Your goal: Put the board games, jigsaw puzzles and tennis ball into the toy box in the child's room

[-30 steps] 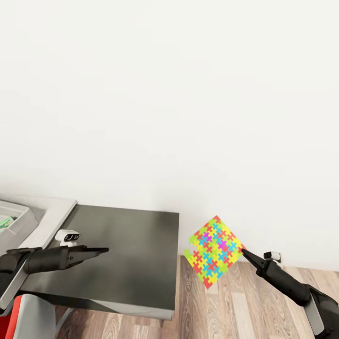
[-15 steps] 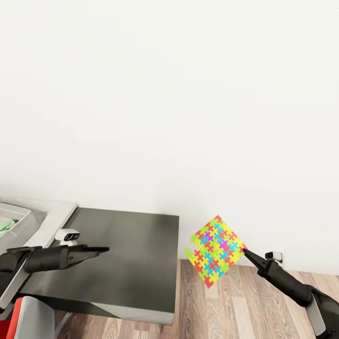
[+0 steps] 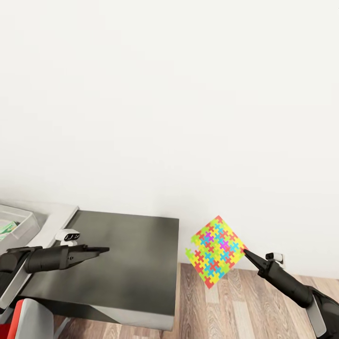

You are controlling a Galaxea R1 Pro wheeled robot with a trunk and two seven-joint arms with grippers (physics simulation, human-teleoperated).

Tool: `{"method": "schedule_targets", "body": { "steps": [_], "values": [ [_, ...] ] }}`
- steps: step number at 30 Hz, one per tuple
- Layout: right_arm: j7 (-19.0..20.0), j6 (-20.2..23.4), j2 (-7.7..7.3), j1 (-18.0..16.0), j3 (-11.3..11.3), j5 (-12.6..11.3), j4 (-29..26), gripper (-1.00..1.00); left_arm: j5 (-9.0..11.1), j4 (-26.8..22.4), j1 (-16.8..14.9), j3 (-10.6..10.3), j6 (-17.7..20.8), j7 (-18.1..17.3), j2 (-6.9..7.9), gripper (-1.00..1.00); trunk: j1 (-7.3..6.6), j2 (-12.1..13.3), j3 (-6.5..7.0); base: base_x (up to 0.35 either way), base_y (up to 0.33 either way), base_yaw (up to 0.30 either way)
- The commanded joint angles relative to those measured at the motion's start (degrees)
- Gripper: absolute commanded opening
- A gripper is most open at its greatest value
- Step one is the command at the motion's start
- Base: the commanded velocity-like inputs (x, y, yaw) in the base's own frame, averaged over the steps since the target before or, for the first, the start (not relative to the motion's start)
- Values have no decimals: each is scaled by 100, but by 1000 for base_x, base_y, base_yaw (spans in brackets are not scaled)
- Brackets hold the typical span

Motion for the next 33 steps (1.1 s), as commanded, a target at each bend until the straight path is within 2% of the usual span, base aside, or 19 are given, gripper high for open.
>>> {"method": "schedule_targets", "body": {
  "steps": [1,15,19,23,27,33],
  "values": [
    [15,59,0,-3,-2,-6,-1,-100,0,-1,-3,-2,70,-19,2,100,3,-10,-1,0,0,0],
    [26,59,5,1,-58,-5,-9,-100,-2,-4,-3,-2,85,-19,5,100,3,-10,133,0,0,0],
    [18,80,1,-24,-88,-9,-193,-100,-13,-2,-3,-5,79,-19,3,100,3,-10,171,0,0,0],
    [7,114,0,-39,-291,-13,-459,-100,-18,-2,-3,-2,77,-19,2,100,3,-10,209,0,0,0],
    [26,123,0,-14,-387,-14,-546,-100,-19,-2,-3,-9,83,-19,1,100,3,-10,248,0,0,0],
    [85,114,7,45,-405,-14,-578,-100,-27,-1,-3,-213,90,-19,-51,100,3,-10,305,0,0,0]
  ]
}}
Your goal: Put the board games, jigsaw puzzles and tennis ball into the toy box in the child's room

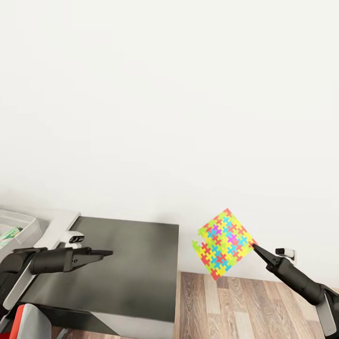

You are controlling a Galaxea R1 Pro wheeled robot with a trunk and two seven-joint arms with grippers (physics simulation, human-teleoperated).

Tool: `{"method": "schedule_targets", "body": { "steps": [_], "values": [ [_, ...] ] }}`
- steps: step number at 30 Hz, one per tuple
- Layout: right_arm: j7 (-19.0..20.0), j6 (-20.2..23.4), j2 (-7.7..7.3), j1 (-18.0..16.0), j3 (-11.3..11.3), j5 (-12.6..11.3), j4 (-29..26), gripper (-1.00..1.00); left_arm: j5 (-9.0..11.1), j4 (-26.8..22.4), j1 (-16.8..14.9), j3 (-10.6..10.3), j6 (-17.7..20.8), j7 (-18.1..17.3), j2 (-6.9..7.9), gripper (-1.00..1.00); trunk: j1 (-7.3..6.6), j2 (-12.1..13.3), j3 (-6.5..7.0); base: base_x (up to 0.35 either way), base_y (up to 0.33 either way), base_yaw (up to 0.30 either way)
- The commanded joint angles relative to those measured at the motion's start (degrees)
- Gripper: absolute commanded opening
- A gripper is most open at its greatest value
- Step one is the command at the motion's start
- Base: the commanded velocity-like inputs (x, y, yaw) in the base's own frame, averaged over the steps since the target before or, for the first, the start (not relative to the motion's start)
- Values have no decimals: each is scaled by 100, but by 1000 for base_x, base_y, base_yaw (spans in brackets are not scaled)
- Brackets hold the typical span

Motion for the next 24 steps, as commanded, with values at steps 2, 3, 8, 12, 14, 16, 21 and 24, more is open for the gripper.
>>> {"method": "schedule_targets", "body": {
  "steps": [2,3,8,12,14,16,21,24],
  "values": [
    [15,58,1,-1,-4,-4,-2,-100,1,-2,-4,-20,63,-19,-2,100,4,-11,8,0,0,0],
    [16,58,1,1,-7,-4,-1,-100,1,1,-4,-29,64,-19,-4,100,4,-11,18,0,0,0],
    [17,56,2,4,-12,0,-3,-100,-1,6,-4,-37,65,-19,-6,100,4,-11,66,0,0,0],
    [22,55,-4,4,-24,4,-3,-100,-7,12,-4,-44,66,-19,-50,100,4,-11,104,0,0,0],
    [28,56,-5,4,-57,4,-3,-100,-11,12,-7,-46,66,-19,-112,100,4,-11,123,0,0,0],
    [32,57,-6,3,-96,4,-3,-100,-24,12,-11,-47,66,-19,-182,100,4,-11,142,0,0,0],
    [36,59,-7,4,-123,4,-3,-100,-33,8,-12,-62,73,-19,-220,100,4,-11,190,0,0,0],
    [35,59,-7,3,-127,4,-3,-100,-28,7,-13,-57,74,-19,-221,100,4,-11,218,0,0,0]
  ]
}}
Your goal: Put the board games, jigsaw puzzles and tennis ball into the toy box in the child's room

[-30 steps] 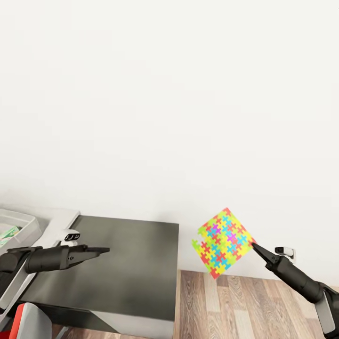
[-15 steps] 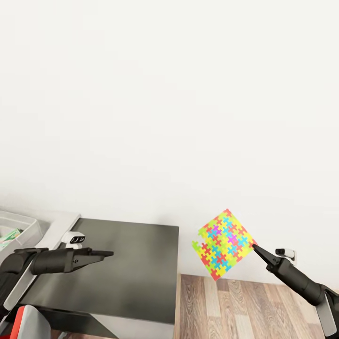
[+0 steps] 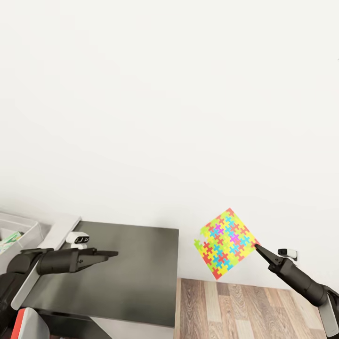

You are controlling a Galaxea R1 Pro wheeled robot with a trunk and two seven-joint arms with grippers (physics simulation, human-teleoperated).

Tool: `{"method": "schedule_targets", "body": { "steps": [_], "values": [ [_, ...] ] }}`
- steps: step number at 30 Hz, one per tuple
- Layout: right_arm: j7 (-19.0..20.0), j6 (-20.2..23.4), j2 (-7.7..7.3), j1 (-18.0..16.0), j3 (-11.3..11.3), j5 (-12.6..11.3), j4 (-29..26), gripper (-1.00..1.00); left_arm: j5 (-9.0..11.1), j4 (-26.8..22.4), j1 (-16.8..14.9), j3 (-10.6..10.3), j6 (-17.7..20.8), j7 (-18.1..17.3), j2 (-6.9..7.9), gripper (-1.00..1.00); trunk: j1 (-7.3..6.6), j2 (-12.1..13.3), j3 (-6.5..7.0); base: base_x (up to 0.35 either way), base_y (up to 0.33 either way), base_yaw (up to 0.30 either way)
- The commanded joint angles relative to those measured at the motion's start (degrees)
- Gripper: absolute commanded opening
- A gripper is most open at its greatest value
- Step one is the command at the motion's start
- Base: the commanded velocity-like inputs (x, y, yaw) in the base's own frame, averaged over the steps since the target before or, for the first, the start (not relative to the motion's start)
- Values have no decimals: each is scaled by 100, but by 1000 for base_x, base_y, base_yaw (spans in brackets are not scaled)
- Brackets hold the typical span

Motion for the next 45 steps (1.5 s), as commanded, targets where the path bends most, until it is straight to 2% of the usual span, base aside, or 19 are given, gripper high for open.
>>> {"method": "schedule_targets", "body": {
  "steps": [1,12,18,45],
  "values": [
    [12,59,0,-4,-5,-4,-1,-100,12,-1,-5,4,61,-14,7,100,4,-11,-2,0,0,0],
    [-3,54,12,-3,-2,-8,-94,-100,13,-12,-5,131,153,-14,84,100,4,-11,103,0,0,0],
    [-3,66,8,-3,-7,-12,-234,-100,13,-18,-13,123,174,-14,64,100,4,-11,160,0,0,0],
    [49,-9,46,-3,-3,0,-250,-100,13,-18,-13,143,176,-14,79,100,4,-11,393,0,0,0]
  ]
}}
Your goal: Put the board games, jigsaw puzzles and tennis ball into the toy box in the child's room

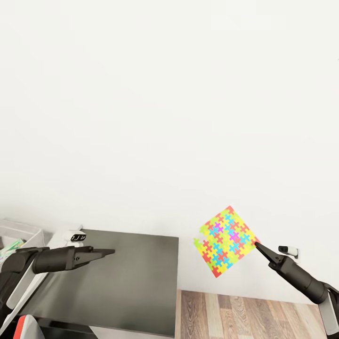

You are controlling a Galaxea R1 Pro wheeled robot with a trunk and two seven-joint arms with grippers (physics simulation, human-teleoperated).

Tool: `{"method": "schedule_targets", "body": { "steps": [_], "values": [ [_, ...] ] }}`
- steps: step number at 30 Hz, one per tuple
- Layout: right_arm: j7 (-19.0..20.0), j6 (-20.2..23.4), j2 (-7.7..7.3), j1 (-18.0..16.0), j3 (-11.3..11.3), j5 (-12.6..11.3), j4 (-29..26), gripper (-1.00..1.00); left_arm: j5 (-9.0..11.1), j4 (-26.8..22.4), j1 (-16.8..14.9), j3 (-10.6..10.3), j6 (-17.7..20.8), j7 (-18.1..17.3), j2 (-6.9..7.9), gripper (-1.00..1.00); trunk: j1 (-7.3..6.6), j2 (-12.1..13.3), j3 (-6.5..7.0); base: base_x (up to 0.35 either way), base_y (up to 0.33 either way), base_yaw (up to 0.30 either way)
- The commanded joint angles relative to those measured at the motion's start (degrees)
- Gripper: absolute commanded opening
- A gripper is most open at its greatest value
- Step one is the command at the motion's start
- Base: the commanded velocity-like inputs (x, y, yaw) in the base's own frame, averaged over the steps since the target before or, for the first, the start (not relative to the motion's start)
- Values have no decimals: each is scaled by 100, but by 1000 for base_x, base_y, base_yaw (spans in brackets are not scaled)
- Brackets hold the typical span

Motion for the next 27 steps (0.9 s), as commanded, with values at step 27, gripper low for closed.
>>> {"method": "schedule_targets", "body": {
  "steps": [27],
  "values": [
    [-12,29,-34,-5,-12,47,2,-100,35,-1,-4,-11,52,-19,1,100,4,-13,69,0,0,90]
  ]
}}
